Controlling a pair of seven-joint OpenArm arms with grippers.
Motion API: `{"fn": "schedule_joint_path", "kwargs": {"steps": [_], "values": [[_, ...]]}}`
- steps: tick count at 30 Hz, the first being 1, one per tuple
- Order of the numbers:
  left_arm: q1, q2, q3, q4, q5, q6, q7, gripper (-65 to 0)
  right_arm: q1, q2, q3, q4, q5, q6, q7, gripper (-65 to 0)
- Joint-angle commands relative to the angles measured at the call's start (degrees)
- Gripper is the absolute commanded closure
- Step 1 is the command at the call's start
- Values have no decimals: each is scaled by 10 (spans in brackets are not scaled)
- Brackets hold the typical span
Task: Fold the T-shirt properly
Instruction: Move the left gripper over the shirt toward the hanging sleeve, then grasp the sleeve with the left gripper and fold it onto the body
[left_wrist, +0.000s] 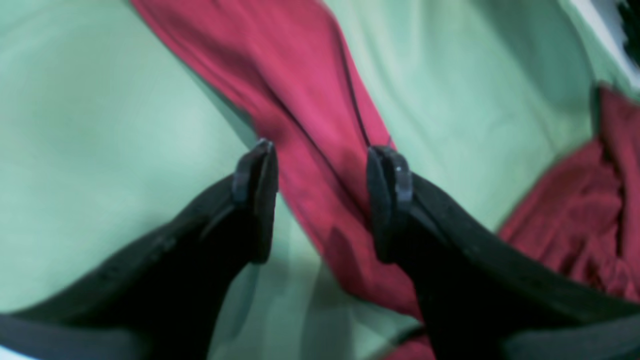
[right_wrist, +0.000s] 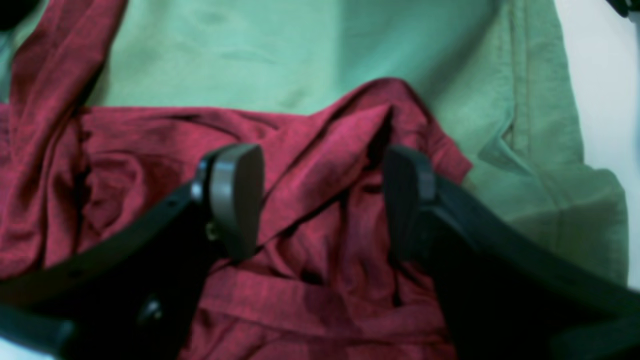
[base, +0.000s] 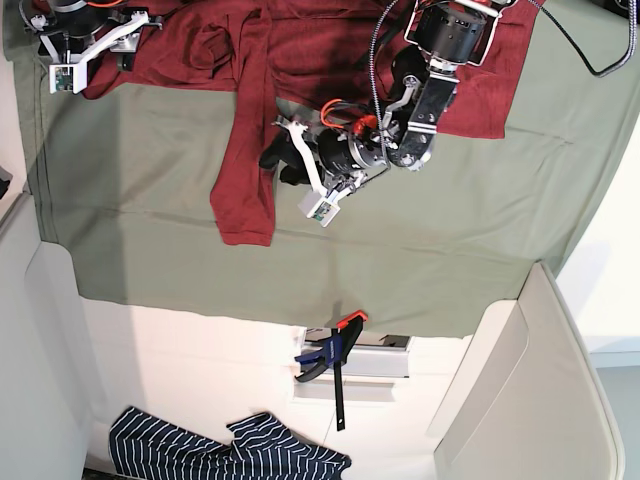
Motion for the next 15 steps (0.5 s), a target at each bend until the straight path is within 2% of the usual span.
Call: {"fn": "schedule_joint_path", "kwargs": {"steps": [1, 15], "values": [[-17, 1, 0, 12, -9, 5, -7, -318, 5, 4, 2, 9, 0, 4, 9, -375], [31, 5, 9, 11, 12, 10, -6, -318, 5, 4, 2, 10, 1, 4, 7, -375]]}}
